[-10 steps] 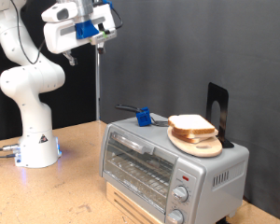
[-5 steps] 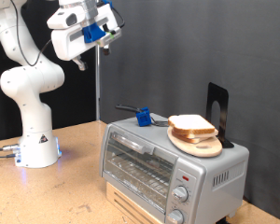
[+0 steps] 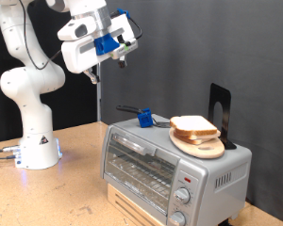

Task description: Make a piece of toast with the oven

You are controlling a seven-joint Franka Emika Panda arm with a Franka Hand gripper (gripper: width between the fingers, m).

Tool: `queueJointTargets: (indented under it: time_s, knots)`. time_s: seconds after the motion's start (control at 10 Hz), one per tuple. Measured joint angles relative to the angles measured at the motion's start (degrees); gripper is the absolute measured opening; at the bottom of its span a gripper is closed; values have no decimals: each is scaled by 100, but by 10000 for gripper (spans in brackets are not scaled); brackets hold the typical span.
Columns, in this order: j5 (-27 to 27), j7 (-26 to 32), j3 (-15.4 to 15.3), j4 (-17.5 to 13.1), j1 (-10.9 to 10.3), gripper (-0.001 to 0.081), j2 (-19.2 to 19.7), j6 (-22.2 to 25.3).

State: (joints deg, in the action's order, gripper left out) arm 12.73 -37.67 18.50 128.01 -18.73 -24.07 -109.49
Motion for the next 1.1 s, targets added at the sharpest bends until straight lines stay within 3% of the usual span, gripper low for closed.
queueJointTargets:
  time_s: [0.3,0.6,1.1]
  knots:
    - [90,-40,-9,30,-1,808,113,-70]
    - [78,-121,-81,75,-1,808,548,-482]
    - [-183,-356,-348,421,1,808,1016,-1015]
